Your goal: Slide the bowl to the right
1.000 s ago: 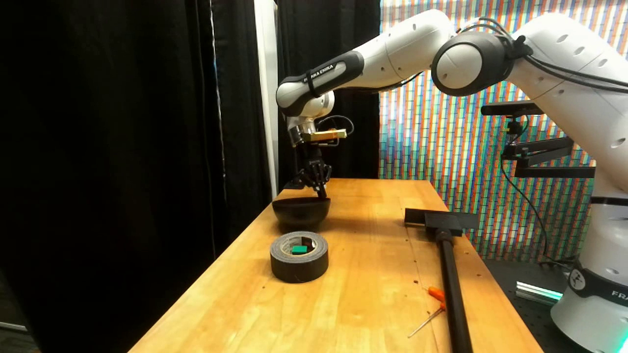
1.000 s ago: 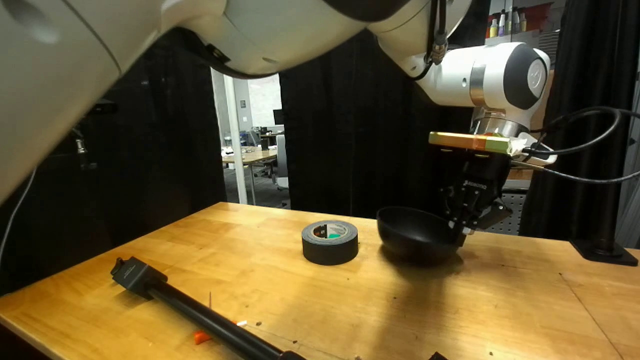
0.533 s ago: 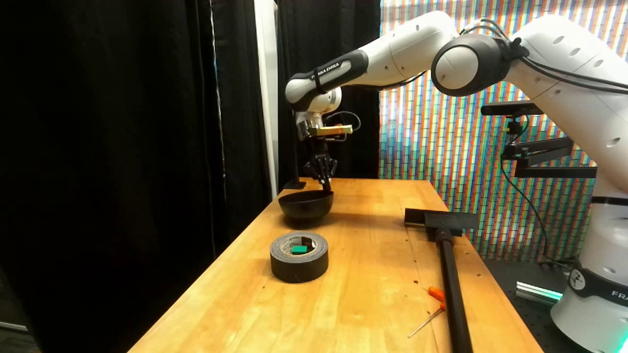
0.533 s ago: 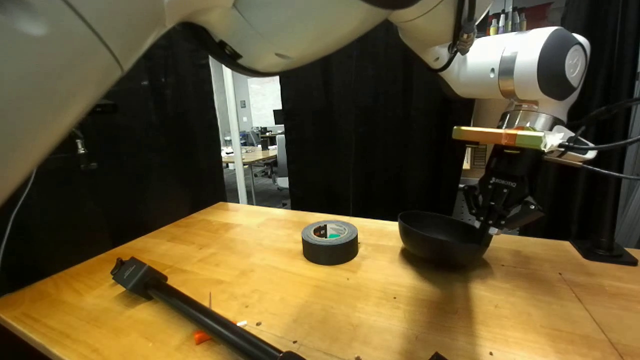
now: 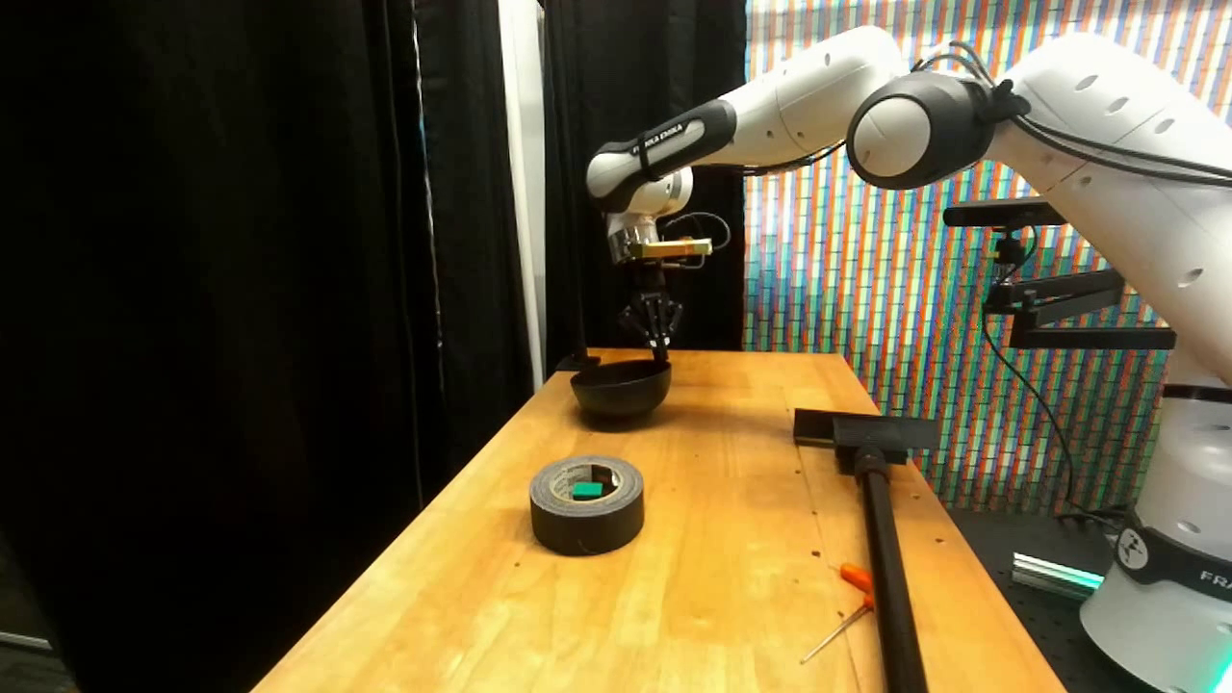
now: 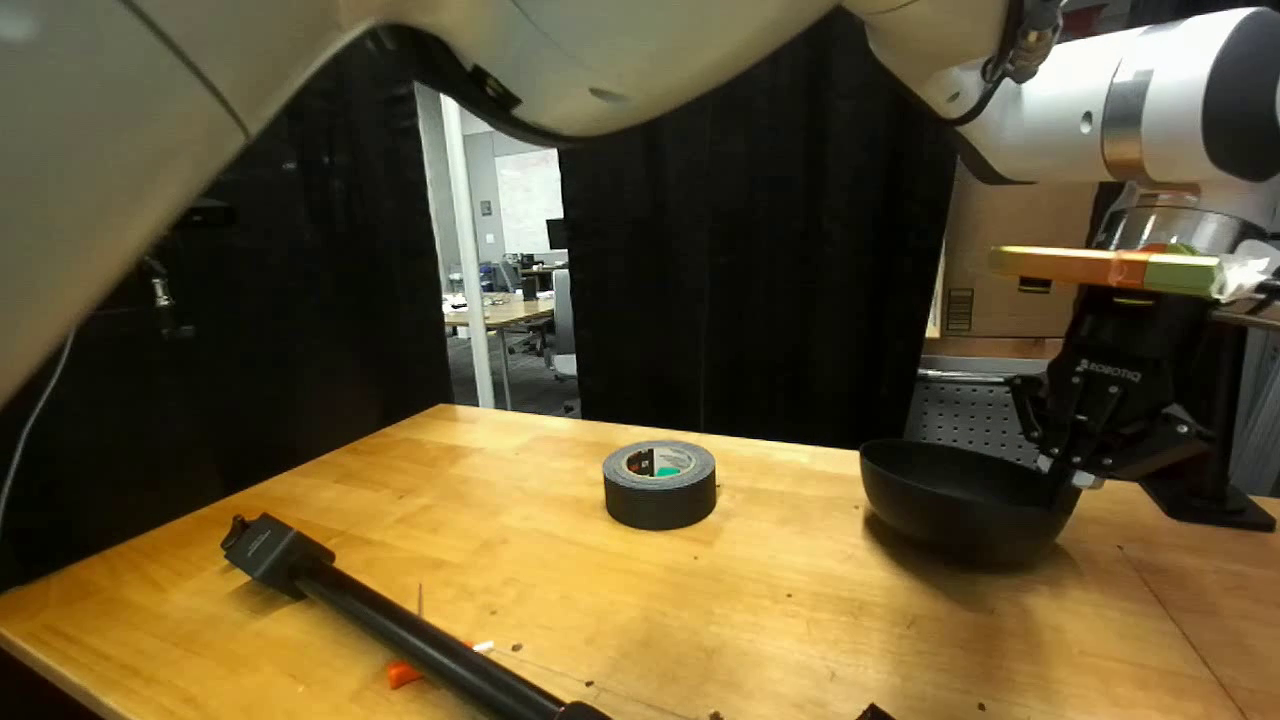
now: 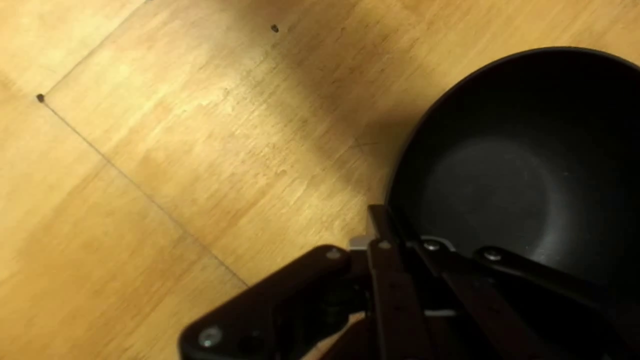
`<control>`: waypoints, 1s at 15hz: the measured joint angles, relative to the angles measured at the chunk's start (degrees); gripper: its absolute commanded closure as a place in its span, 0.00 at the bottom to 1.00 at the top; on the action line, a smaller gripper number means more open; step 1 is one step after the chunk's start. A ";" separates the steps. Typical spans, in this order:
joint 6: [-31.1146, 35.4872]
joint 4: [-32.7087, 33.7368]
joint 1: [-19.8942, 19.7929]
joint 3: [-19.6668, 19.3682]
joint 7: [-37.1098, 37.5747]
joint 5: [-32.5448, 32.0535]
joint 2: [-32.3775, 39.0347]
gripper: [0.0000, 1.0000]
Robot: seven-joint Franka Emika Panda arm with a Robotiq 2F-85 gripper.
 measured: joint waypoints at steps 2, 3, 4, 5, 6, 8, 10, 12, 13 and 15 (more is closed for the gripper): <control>0.01 0.20 -1.29 -0.05 0.03 0.15 0.00 0.97; 0.03 0.26 -1.92 -0.06 0.04 0.26 0.00 0.97; 0.03 0.29 -2.51 -0.07 0.06 0.43 0.00 0.97; 0.04 0.30 -3.08 -0.09 0.09 0.69 0.00 0.97; 0.04 0.31 -3.62 -0.10 0.15 1.00 0.00 0.97; 0.05 0.31 -4.69 -0.11 0.35 1.61 0.00 0.97; 0.07 0.31 -5.77 -0.13 0.72 2.21 0.00 0.97; 0.08 0.30 -6.82 -0.15 1.17 2.60 0.01 0.97; 0.09 0.30 -7.31 -0.15 1.31 2.75 0.00 0.97; 0.16 0.28 -8.07 -0.15 1.50 3.05 0.01 0.97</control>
